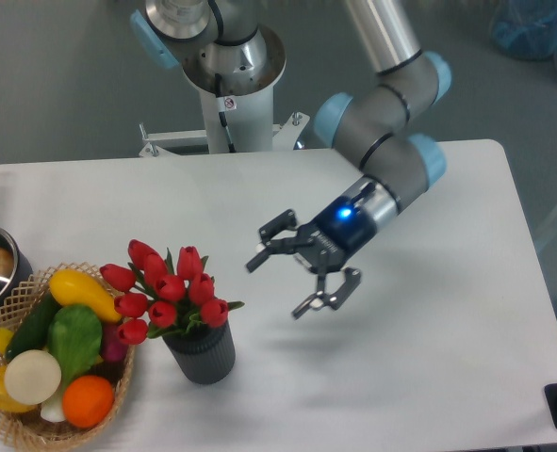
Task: Insert the flowers into the vase
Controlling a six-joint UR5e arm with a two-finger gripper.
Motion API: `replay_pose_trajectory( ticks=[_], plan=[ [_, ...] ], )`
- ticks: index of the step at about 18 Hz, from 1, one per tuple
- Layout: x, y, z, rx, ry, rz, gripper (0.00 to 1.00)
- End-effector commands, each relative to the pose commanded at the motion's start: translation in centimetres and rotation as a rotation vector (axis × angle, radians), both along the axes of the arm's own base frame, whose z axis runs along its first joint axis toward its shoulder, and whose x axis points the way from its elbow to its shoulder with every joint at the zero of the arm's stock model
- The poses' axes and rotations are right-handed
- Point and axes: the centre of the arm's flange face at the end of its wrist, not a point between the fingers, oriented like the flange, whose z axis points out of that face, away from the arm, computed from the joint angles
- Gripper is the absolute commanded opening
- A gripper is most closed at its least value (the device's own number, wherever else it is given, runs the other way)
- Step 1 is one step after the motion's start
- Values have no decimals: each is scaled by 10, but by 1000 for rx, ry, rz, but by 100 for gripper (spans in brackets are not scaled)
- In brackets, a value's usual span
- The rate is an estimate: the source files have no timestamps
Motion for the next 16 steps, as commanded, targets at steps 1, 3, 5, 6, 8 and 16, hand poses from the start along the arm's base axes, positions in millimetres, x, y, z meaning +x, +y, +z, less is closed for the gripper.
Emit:
replay_pose_trajectory(
  ticks=[1, 3, 5, 6, 8, 16],
  plan=[
    [-6, -11, 6, -32, 27, 23, 100],
    [-20, -36, 16, -99, 78, 76, 100],
    [-34, -58, 26, -163, 127, 126, 100],
    [-41, -69, 33, -197, 153, 150, 100],
    [-53, -94, 47, -285, 212, 207, 100],
    [-86, -183, 87, -697, 394, 407, 100]
  ],
)
